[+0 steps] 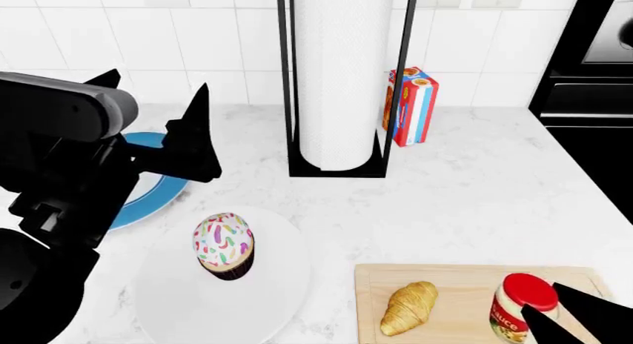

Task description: From the different types of pastries on the counter, select a croissant and place it on the cutting board. Then retrieve a jar of jam from the cabinet and place it alongside the croissant on the cutting board.

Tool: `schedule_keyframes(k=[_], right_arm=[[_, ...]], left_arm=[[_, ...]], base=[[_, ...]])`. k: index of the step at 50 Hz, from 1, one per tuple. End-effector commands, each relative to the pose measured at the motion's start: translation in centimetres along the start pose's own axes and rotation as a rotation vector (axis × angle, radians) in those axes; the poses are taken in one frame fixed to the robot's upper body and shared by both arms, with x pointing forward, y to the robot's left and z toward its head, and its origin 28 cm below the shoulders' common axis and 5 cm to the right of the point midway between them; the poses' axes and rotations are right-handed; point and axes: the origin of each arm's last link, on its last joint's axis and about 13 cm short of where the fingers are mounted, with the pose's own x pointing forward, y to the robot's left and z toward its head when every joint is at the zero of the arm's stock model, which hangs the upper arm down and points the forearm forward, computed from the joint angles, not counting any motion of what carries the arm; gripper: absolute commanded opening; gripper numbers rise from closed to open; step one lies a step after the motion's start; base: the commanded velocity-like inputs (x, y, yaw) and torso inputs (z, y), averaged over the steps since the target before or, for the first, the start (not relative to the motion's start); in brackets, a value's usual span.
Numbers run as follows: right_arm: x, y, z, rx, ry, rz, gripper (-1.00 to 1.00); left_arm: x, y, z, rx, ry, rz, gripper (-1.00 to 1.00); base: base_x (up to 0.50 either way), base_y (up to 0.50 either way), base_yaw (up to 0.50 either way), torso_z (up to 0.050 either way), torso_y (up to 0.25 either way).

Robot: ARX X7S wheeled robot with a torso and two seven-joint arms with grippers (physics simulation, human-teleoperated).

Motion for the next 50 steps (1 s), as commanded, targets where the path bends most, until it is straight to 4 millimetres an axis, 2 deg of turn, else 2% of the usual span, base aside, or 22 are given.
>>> schedule_keyframes(k=[1, 50], right_arm=[[0.1, 0.0, -0.8, -0.004, 0.014, 0.007, -1.0], [0.2, -0.4, -3.3, -0.121, 0.055, -0.029, -1.0]], left_arm=[[0.0, 0.0, -0.1, -0.001, 0.0, 0.001, 1.0], [0.0, 0.0, 0.0, -0.003, -0.002, 0.002, 1.0]], base=[[0.0, 0.0, 0.0, 0.0, 0.0], [0.0, 0.0, 0.0, 0.0, 0.0]])
